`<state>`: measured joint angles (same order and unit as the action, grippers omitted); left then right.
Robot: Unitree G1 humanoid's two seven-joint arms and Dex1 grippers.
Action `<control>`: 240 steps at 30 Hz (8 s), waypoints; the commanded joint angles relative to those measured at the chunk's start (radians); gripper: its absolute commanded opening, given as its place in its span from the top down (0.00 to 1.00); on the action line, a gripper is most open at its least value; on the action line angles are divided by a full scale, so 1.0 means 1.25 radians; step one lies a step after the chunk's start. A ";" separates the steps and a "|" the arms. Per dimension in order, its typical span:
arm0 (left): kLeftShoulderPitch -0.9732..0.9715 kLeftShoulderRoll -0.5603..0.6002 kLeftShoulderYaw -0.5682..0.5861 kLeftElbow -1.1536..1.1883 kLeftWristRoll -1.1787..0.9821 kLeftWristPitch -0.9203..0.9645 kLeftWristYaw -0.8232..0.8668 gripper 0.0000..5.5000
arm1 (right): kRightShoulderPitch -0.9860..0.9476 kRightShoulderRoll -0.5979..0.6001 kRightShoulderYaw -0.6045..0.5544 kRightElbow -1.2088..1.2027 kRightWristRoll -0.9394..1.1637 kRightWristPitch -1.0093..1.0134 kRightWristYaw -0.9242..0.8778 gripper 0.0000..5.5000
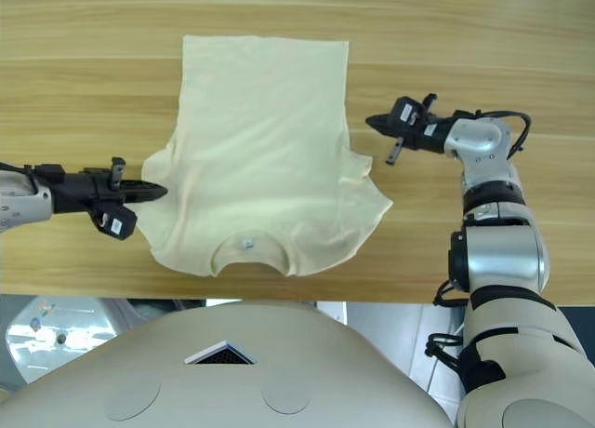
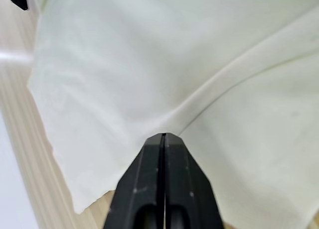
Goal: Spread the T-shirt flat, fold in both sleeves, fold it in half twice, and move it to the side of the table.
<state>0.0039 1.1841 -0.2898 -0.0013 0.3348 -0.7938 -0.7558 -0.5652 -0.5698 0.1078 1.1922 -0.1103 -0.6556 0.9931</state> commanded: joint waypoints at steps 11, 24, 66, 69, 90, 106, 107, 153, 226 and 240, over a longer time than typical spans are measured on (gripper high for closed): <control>0.151 0.130 0.197 0.100 0.035 -0.023 0.028 0.63 | 0.014 -0.032 -0.024 0.027 -0.001 0.018 -0.008 1.00; 0.084 0.049 0.084 0.065 0.050 -0.029 -0.031 0.52 | 0.028 -0.041 -0.036 0.024 0.007 0.008 0.001 1.00; 0.012 -0.003 0.032 0.102 0.104 0.048 -0.089 0.60 | 0.043 -0.035 -0.040 0.016 0.013 -0.003 0.012 1.00; 0.028 0.008 0.031 0.108 0.098 0.037 -0.088 0.60 | 0.045 -0.036 -0.041 0.016 0.014 -0.003 0.014 1.00; 0.090 0.030 0.104 0.042 0.056 0.078 -0.077 0.60 | 0.045 -0.044 -0.042 0.027 0.006 0.006 0.004 1.00; 0.088 0.011 0.072 0.100 0.103 0.056 -0.054 0.60 | 0.052 -0.043 -0.043 0.033 0.005 0.011 -0.002 1.00; 0.084 0.006 0.066 0.106 0.113 0.056 -0.051 0.60 | 0.051 -0.042 -0.042 0.033 0.005 0.012 -0.002 1.00; 0.056 -0.003 0.103 -0.012 0.072 0.013 -0.045 1.00 | 0.056 -0.017 -0.037 0.023 0.007 0.006 0.007 1.00; -0.193 -0.241 0.044 0.059 -0.151 0.053 -0.046 0.30 | 0.122 -0.110 -0.103 -0.235 0.124 -0.041 0.082 0.89; -0.136 -0.248 0.085 0.251 -0.070 0.016 0.052 0.02 | 0.642 -0.341 -0.187 -0.812 0.064 0.060 0.015 0.45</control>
<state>-0.1738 0.8843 -0.1816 0.2952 0.2337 -0.7685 -0.7073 0.2079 -0.9803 -0.1185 0.2290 -0.0143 -0.5947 1.0349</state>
